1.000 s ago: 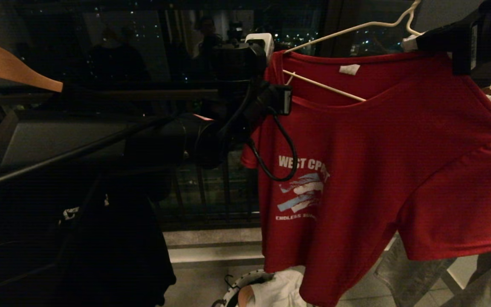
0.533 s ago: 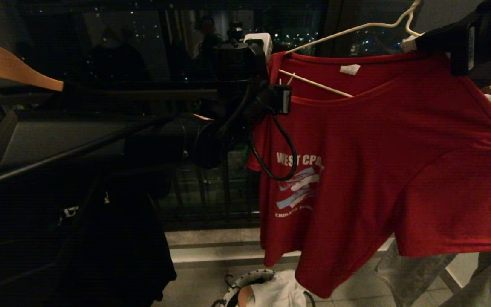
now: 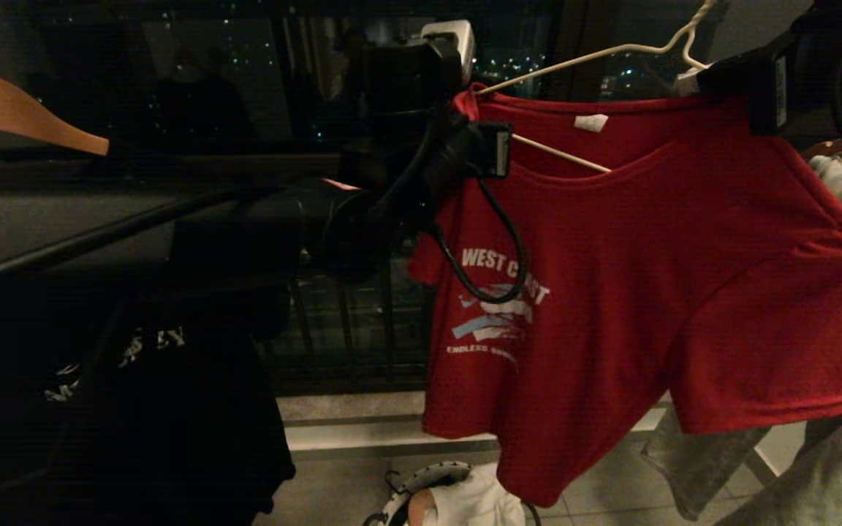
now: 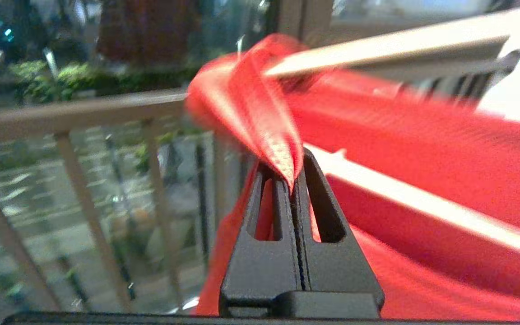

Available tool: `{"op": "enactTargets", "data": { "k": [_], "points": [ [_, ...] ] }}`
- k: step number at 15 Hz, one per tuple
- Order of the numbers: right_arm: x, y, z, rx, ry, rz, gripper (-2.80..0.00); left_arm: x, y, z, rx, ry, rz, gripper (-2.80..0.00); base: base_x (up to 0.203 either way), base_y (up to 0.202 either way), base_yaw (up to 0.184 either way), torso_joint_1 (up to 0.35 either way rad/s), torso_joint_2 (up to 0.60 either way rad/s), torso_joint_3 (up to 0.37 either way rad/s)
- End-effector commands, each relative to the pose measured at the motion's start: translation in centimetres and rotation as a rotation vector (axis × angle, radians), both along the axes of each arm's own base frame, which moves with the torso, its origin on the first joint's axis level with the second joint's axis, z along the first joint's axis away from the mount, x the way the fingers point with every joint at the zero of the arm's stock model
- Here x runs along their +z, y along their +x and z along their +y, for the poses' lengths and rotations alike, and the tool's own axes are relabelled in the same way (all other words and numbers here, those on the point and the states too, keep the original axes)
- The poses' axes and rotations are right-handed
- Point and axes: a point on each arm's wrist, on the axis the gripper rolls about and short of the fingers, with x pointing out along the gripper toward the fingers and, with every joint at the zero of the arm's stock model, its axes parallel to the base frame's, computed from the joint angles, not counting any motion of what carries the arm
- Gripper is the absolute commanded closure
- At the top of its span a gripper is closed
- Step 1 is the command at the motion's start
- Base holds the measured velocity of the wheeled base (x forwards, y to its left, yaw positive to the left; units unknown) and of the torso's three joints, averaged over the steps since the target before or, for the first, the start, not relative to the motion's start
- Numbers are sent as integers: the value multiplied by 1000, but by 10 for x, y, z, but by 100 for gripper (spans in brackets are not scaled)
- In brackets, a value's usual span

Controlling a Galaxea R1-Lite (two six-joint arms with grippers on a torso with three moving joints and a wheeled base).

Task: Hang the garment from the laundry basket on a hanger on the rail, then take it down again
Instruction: Take the clothes off the clothes rack

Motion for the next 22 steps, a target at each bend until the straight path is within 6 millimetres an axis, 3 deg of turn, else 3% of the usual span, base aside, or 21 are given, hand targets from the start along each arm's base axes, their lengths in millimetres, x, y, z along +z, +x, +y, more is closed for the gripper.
{"op": "enactTargets", "data": {
  "k": [1,11,13,17,22],
  "points": [
    [-3,4,2,8,-10,11,0,20,-20,1,-31,-24,-42,0,0,0,0,0,0,0],
    [0,1,5,28,1,-6,0,38,-43,2,-112,-88,-39,0,0,0,0,0,0,0],
    [0,0,5,27,0,-3,0,29,-39,1,-105,-63,-20,0,0,0,0,0,0,0],
    [-3,-7,2,23,-14,35,0,9,-9,7,-40,-36,6,0,0,0,0,0,0,0],
    [-13,-6,2,35,-95,70,0,16,4,24,16,-38,-25,0,0,0,0,0,0,0]
  ]
}}
